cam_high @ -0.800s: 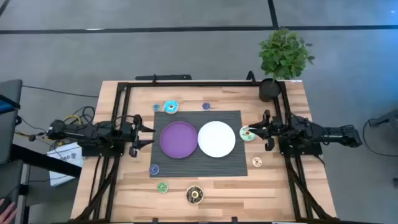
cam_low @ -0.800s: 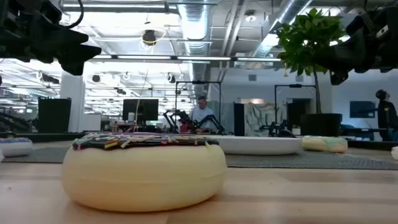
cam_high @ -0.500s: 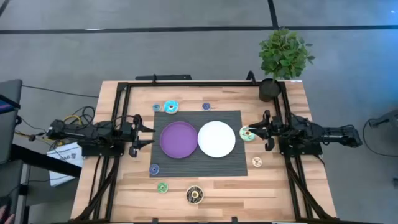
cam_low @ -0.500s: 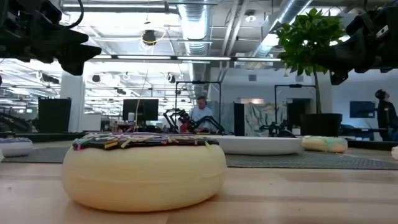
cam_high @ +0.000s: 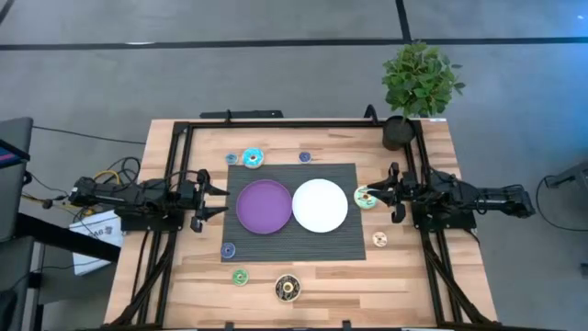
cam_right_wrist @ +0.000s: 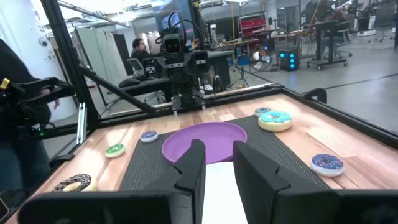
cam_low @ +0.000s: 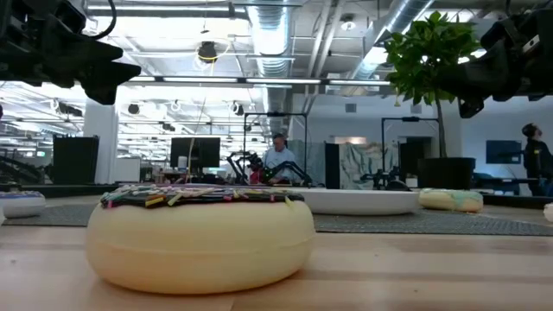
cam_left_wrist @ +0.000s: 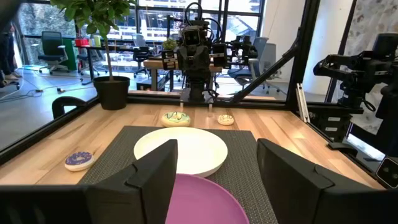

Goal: Pick & Place donuts

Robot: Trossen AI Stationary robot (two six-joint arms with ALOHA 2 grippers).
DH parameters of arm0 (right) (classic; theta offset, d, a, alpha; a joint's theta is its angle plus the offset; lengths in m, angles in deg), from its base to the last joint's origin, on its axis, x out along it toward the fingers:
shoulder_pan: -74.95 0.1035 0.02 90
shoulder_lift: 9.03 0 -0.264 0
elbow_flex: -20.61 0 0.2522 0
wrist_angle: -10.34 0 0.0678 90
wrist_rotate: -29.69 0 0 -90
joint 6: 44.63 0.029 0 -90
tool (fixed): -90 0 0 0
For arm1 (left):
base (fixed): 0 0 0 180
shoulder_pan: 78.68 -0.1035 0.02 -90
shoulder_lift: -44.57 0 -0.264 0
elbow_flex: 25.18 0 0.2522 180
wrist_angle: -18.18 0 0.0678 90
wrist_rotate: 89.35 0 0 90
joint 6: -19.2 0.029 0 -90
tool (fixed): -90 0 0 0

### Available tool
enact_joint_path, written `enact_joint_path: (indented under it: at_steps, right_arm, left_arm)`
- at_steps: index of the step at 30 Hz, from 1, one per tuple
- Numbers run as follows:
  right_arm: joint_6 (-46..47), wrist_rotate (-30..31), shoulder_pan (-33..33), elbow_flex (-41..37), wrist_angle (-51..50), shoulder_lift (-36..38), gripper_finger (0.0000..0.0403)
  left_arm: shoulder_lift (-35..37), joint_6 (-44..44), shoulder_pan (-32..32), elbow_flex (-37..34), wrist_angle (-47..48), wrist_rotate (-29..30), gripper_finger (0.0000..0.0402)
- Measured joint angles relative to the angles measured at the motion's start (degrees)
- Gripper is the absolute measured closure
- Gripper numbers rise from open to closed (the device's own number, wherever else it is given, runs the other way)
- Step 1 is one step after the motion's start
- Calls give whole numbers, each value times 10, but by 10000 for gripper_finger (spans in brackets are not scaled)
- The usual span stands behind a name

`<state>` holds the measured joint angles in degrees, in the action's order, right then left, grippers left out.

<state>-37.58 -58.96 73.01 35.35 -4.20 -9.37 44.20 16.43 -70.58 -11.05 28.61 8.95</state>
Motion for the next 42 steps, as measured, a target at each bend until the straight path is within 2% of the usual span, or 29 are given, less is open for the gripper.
enact_joint_path:
  at_steps: [28,36,42]
  right_arm:
    - [0,0,0,0,0,0,330]
    - [0,0,0,0,0,0,330]
    - [0,0,0,0,0,0,330]
  left_arm:
    - [0,0,0,0,-1,1,190]
    - [0,0,0,0,-3,10,189]
    - [0,0,0,0,-6,42,189]
